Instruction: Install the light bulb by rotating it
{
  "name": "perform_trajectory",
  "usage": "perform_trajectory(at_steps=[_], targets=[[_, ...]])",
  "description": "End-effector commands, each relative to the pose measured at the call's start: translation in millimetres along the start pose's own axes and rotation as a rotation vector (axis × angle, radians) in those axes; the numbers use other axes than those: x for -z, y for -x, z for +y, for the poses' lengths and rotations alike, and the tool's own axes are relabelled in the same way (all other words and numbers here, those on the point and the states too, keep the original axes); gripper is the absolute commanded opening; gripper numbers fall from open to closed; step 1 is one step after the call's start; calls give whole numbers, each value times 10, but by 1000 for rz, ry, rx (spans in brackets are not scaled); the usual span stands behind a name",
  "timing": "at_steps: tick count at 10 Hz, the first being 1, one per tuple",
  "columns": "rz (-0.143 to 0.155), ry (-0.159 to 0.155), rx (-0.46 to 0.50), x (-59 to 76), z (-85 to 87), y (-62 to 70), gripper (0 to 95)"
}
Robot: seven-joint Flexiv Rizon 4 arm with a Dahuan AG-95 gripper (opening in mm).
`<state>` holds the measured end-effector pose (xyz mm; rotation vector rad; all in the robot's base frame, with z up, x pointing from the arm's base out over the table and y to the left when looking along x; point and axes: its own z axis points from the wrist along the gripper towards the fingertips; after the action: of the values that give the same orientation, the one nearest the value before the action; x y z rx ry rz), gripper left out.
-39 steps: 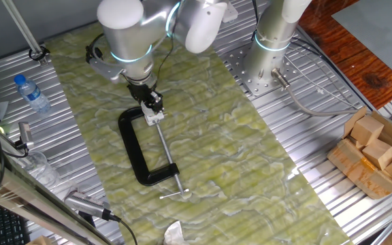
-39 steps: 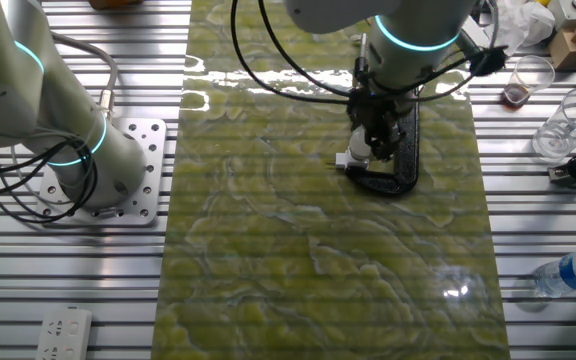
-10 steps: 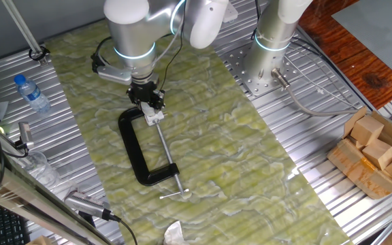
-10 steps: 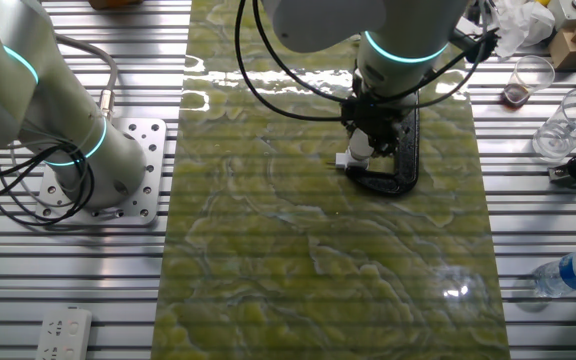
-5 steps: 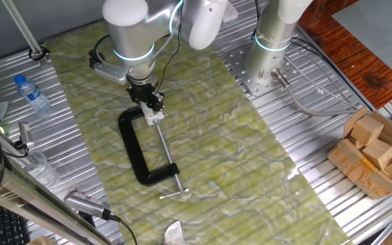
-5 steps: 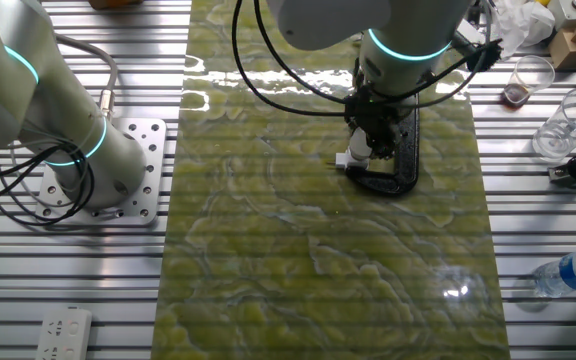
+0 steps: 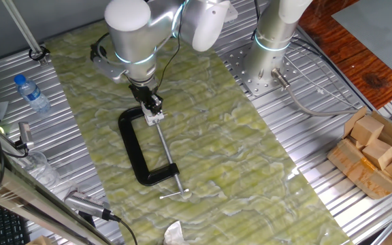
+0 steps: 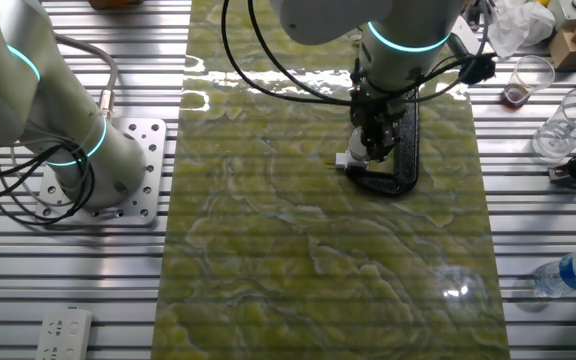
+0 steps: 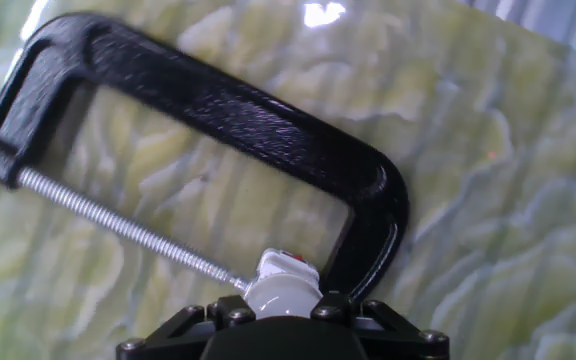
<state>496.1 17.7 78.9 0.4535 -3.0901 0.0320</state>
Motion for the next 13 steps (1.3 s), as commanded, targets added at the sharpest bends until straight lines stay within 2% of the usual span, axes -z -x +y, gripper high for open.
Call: perform_trajectory(at_steps=[1,2,7,12,13], targets=[[2,18,-160,-6,-3,-8,0],[1,19,-172,-6,-3,-8,0],[1,22,-358,-5,-3,-8,0],[4,15,-372,-7,-4,-11,0],[4,11,-362,-7,-4,-11,190]])
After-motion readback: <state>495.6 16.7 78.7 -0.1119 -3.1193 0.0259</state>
